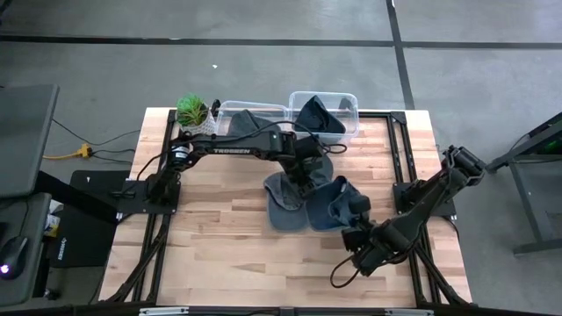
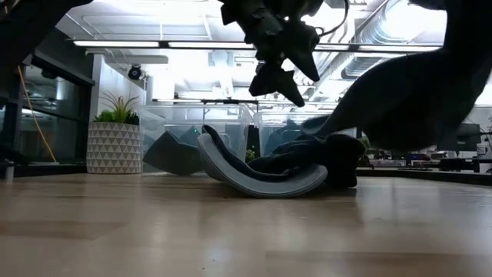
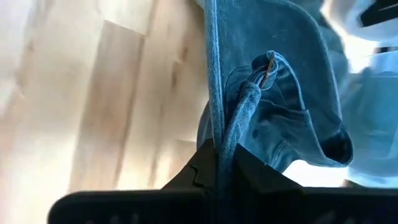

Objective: Pick & Place hat
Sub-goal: Put the bottom blue cap into the right transparent bin

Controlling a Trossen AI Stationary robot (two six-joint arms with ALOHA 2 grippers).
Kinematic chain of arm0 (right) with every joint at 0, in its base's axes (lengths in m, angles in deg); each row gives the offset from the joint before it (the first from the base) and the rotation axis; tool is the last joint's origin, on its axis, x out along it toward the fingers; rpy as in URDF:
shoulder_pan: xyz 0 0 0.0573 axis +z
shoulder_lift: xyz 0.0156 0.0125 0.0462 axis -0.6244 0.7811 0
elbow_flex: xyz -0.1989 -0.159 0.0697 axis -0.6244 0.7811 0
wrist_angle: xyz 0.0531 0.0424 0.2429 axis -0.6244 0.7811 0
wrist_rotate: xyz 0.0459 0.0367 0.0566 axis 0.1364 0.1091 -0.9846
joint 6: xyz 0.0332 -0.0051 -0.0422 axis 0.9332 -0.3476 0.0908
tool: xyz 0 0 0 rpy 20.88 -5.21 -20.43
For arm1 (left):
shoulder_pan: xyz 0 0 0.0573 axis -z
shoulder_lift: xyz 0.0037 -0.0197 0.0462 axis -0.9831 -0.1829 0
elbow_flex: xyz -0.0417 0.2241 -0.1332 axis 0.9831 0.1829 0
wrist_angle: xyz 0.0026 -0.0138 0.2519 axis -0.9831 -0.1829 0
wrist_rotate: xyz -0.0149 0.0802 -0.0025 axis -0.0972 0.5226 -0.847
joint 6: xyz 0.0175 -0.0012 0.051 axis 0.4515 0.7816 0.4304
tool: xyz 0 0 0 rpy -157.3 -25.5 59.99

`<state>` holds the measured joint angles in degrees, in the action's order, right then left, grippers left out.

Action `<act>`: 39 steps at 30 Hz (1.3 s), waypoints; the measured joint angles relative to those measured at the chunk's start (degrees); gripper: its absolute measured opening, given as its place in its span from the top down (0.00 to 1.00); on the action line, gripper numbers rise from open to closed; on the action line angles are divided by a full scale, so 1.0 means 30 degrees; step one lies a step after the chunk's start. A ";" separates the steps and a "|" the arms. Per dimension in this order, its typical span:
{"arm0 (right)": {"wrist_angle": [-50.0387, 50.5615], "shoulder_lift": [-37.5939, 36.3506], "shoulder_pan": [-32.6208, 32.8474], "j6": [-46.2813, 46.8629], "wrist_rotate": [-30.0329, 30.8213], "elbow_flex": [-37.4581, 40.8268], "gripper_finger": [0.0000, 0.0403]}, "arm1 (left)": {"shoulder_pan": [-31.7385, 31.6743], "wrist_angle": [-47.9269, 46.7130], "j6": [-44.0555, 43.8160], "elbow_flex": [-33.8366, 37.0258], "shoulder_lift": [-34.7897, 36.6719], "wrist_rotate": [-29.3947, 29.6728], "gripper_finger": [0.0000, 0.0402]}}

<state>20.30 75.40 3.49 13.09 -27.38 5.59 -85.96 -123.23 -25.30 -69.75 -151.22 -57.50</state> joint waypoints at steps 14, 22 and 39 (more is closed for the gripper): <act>0.6024 -0.0015 -0.0326 -0.4356 0.2622 -0.1796 0.97 | -0.2612 0.0205 0.1344 0.0007 0.0000 -0.3392 0.56; 0.6373 -0.0015 -0.1326 -0.5845 0.2904 -0.1796 0.97 | -0.3779 0.3396 0.1467 0.0007 0.0000 -0.7200 0.56; 0.6381 -0.0015 -0.2317 -0.5860 0.5044 -0.1796 0.98 | -0.4202 0.5108 0.1417 0.0007 -0.0007 -0.6540 0.56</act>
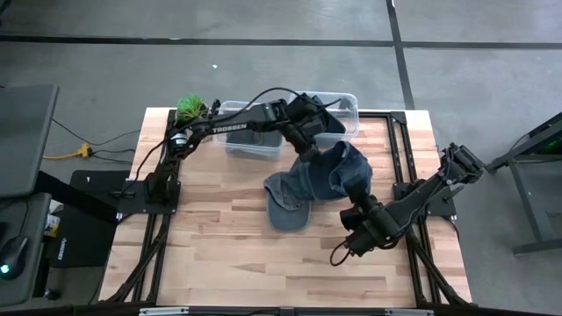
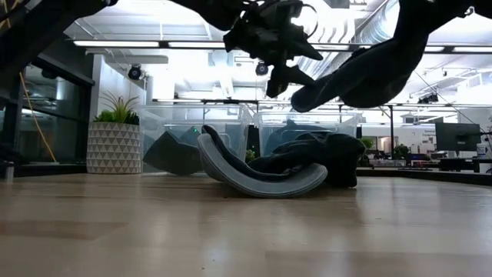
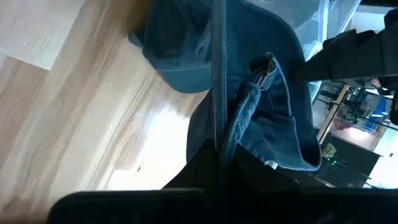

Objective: Pick & Place hat
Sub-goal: Put the bottom blue cap into the right transparent bin

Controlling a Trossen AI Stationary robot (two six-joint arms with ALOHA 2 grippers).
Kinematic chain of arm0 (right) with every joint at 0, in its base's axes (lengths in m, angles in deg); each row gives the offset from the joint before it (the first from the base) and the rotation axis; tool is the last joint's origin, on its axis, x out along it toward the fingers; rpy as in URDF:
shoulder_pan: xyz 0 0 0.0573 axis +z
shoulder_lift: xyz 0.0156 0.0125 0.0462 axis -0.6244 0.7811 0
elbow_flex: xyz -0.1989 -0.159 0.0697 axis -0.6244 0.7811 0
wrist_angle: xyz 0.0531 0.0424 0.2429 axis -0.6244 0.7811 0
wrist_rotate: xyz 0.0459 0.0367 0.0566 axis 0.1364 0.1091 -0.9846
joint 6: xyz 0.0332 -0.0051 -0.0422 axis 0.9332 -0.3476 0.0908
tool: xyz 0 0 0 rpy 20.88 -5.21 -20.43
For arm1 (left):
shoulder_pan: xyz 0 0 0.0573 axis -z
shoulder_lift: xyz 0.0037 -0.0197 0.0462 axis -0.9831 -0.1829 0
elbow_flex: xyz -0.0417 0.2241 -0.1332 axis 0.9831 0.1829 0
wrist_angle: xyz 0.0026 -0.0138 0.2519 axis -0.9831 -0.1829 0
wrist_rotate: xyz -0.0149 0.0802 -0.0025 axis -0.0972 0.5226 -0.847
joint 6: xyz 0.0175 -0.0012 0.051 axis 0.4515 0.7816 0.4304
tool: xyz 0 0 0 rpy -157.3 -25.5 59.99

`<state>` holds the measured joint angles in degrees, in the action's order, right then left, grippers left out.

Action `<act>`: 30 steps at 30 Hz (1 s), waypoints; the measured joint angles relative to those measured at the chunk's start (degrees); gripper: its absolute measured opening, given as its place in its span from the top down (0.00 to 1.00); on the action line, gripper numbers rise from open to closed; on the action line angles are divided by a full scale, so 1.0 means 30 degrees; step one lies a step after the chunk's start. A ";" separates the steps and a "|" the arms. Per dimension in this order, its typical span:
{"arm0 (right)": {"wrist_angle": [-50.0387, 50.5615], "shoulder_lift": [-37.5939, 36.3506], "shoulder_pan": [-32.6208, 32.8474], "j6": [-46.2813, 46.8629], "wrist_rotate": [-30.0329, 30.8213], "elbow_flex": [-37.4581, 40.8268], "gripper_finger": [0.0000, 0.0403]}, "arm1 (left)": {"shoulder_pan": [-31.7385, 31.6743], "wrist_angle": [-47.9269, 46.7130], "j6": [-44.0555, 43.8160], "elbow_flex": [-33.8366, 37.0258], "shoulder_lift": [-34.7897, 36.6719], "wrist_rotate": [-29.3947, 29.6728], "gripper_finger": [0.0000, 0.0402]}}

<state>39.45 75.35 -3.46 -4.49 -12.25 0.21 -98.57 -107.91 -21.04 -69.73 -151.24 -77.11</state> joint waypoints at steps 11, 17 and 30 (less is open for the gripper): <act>0.0000 0.0000 0.0051 0.1888 -0.0516 0.0000 0.98 | -0.0936 -0.0038 0.0108 0.0000 -0.0007 0.0187 0.56; -0.0005 0.0000 0.0037 0.1777 -0.0156 0.0000 0.98 | -0.1464 -0.0019 0.0160 0.0000 -0.0007 -0.0311 0.56; -0.2093 0.0000 -0.1458 -0.0715 0.0633 0.0000 0.98 | -0.0982 0.1305 0.1078 0.0000 -0.0007 -0.0447 0.48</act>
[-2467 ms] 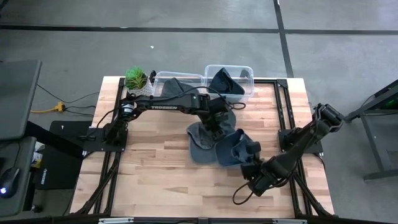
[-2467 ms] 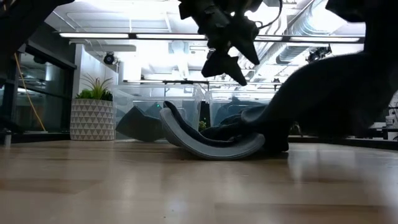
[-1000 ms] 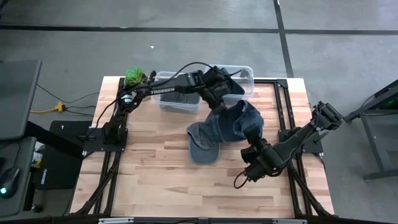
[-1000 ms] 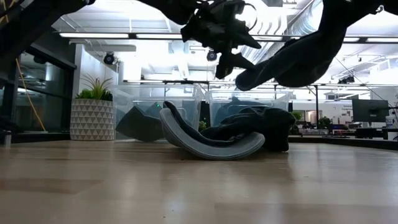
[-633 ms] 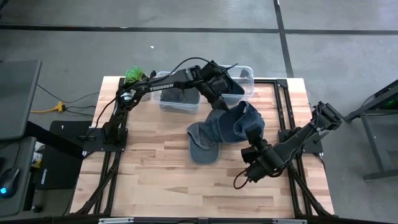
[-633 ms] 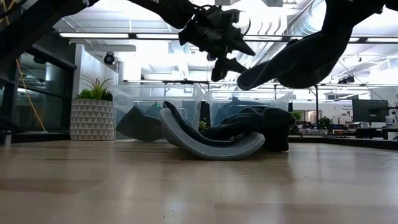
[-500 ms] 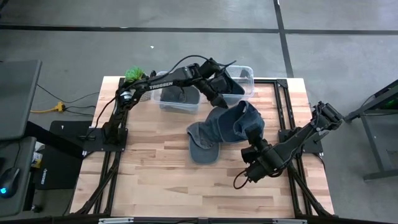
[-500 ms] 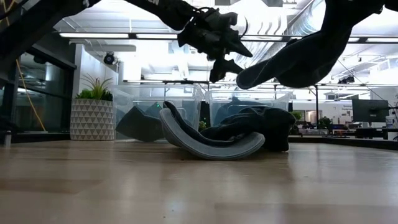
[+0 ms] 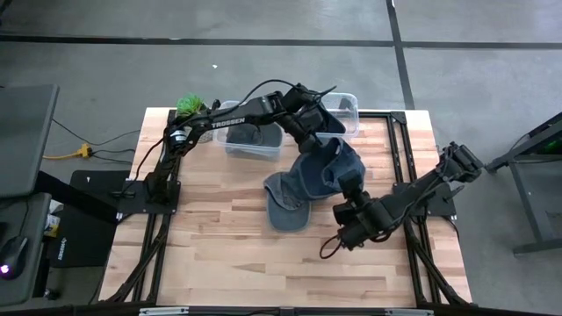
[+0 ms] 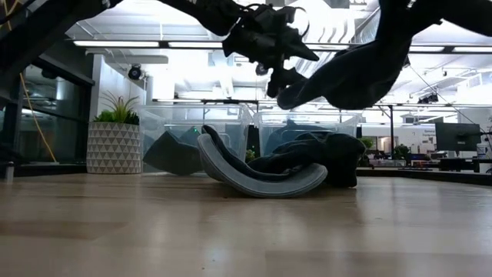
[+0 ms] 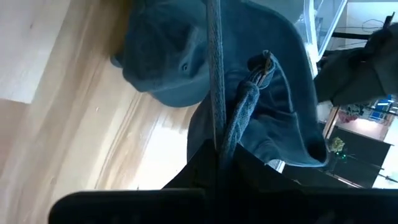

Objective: Pick & Place hat
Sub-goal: Put the bottom blue cap into the right transparent bin

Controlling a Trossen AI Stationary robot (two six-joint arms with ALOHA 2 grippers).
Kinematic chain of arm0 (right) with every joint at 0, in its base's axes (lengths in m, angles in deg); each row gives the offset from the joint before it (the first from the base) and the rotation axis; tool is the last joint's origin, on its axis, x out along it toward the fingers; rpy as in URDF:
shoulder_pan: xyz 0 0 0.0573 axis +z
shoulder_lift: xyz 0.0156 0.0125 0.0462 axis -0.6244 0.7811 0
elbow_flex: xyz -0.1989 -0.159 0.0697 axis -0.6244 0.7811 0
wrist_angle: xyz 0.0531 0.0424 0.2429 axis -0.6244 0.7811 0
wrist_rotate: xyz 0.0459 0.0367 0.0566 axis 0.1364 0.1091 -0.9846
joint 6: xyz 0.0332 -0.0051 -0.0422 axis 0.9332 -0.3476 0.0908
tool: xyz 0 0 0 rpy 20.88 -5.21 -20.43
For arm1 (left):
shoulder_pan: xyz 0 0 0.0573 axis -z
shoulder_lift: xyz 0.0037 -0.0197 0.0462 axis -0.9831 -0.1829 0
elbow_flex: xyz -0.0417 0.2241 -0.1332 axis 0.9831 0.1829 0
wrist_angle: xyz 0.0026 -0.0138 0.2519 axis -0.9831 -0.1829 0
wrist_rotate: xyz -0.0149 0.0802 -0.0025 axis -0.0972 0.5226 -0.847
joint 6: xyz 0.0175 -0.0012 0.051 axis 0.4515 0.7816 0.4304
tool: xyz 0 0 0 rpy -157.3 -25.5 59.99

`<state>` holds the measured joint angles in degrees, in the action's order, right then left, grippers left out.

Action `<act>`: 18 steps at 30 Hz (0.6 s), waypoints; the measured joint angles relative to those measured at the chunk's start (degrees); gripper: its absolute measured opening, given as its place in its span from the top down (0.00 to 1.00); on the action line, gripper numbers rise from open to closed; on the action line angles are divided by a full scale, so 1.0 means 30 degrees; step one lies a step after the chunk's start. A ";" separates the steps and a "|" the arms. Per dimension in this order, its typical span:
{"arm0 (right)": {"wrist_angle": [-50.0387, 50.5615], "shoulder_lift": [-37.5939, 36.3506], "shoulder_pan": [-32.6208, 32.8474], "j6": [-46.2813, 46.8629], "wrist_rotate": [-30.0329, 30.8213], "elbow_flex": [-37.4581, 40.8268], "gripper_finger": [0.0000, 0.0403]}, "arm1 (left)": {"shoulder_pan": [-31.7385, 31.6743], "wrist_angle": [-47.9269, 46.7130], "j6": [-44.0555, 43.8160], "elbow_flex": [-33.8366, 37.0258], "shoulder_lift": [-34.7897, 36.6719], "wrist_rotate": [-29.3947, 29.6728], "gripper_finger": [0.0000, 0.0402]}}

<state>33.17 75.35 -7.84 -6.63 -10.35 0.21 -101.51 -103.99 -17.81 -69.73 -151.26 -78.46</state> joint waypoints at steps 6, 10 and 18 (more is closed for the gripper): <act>-0.0399 0.0000 -0.0560 -0.1057 0.0549 0.0000 0.98 | -0.0019 0.0009 -0.0540 0.0000 -0.0015 0.0368 0.32; -0.0697 0.0000 -0.0925 -0.1827 0.0567 0.0000 0.98 | -0.0012 -0.0075 -0.0554 0.0000 -0.0015 0.0357 0.27; -0.3383 0.0000 -0.1772 -0.4903 0.0842 0.0000 0.98 | 0.0010 -0.0104 -0.0556 0.0000 -0.0015 0.0356 0.25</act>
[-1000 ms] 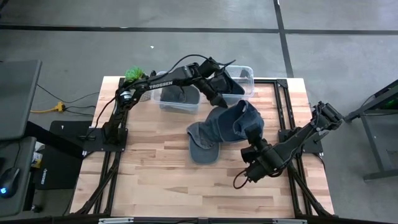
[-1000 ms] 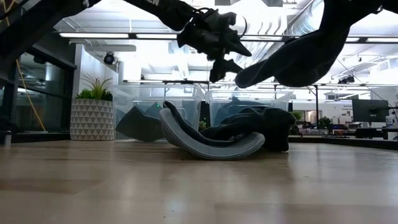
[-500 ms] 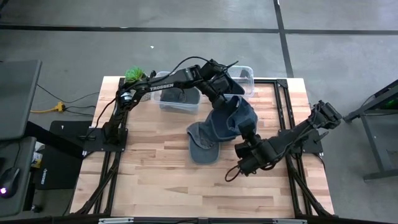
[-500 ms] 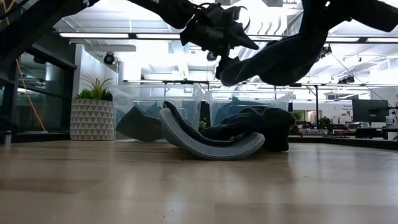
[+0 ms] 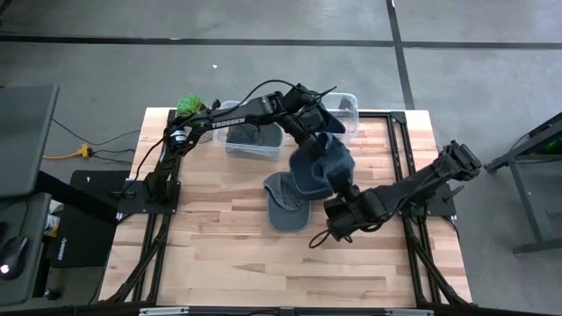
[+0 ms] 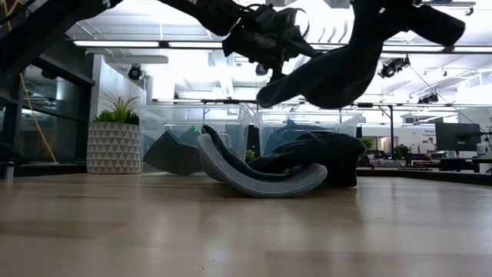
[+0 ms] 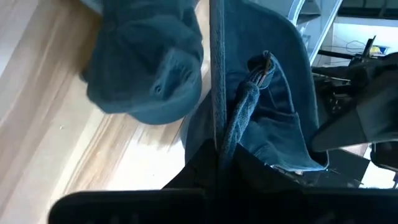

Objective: Pick & Place hat
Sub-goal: Put the bottom blue cap into the right transparent bin

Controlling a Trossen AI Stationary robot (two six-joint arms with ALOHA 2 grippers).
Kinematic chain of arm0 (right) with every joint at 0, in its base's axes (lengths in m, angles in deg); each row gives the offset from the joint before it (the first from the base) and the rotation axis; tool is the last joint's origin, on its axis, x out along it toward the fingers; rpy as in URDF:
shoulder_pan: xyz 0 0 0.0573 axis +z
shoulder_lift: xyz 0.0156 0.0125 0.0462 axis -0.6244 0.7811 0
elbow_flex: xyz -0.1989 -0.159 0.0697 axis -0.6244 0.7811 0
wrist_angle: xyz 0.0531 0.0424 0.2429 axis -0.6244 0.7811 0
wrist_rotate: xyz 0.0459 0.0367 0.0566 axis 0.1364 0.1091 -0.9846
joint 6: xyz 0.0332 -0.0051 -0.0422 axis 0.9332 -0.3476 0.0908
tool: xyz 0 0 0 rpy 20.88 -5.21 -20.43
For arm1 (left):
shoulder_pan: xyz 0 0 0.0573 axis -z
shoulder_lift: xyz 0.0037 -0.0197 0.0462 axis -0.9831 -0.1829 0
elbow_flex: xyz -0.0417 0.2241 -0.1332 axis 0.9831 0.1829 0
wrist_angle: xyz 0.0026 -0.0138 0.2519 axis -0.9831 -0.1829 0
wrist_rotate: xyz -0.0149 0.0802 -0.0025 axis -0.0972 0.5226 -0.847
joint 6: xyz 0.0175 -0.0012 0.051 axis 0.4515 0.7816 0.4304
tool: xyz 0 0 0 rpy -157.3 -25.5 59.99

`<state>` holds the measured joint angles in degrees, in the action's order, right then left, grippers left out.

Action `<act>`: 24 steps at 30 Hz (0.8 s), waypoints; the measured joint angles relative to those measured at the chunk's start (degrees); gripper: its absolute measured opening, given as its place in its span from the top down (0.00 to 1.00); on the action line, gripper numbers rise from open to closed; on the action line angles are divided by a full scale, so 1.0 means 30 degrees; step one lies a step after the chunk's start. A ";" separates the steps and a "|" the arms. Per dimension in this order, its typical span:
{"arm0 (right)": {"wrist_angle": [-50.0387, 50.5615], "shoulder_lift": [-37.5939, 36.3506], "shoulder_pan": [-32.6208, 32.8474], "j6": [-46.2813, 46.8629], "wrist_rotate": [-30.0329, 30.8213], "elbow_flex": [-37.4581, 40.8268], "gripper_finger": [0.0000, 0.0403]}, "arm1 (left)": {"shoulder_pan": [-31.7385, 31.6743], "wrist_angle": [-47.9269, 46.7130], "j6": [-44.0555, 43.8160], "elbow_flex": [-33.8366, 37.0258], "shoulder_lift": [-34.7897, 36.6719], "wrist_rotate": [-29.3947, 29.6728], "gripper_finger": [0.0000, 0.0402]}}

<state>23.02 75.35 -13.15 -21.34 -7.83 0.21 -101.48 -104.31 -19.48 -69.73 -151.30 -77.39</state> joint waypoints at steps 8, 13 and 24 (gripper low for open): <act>-0.0468 0.0000 -0.0575 -0.1048 0.0589 0.0000 0.98 | -0.0002 -0.0118 -0.0004 0.0000 0.0000 0.0156 0.25; -0.1386 0.0000 -0.1101 -0.1832 0.0548 0.0000 0.98 | -0.0007 -0.0224 0.0001 0.0000 0.0000 0.0067 0.25; -0.3615 0.0000 -0.2009 -0.4358 0.0778 0.0000 0.98 | -0.0015 -0.0664 0.0027 0.0000 0.0000 0.0451 0.25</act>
<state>12.17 75.35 -19.18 -34.41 -5.49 0.21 -101.52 -106.30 -19.40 -69.73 -151.30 -76.04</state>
